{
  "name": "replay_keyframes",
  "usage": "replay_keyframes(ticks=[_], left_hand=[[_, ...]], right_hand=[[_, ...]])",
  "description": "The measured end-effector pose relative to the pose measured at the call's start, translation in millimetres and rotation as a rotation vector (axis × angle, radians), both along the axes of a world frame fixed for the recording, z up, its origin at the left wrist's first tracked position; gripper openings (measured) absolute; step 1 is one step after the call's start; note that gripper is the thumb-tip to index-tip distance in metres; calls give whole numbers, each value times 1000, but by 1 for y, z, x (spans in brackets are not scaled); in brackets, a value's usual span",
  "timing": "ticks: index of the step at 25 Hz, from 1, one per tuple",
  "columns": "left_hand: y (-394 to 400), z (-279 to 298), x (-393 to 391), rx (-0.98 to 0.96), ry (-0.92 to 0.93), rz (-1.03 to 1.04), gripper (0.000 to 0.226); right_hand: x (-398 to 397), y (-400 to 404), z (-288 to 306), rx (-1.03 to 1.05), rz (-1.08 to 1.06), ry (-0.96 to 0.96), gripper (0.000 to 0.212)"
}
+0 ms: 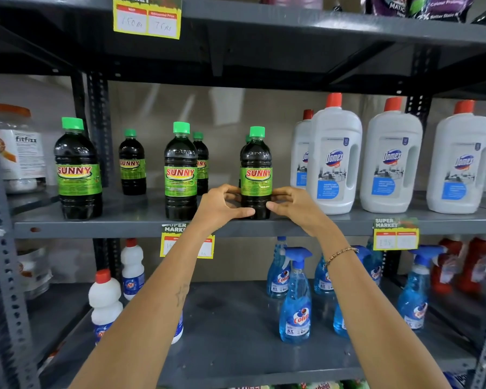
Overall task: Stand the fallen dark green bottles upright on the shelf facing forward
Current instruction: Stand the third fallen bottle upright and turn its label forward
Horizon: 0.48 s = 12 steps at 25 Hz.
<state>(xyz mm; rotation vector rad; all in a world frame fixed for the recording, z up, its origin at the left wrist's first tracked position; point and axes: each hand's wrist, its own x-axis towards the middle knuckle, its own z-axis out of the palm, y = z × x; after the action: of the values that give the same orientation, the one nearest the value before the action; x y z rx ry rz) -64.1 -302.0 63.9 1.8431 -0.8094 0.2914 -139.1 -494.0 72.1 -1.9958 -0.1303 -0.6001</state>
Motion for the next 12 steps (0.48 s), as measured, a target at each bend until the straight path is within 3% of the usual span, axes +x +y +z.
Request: replay_keyframes(ticks=[12], left_hand=[[1, 2, -11, -30, -4, -5, 55]], right_hand=[[0, -1, -2, 13, 29, 4, 38]])
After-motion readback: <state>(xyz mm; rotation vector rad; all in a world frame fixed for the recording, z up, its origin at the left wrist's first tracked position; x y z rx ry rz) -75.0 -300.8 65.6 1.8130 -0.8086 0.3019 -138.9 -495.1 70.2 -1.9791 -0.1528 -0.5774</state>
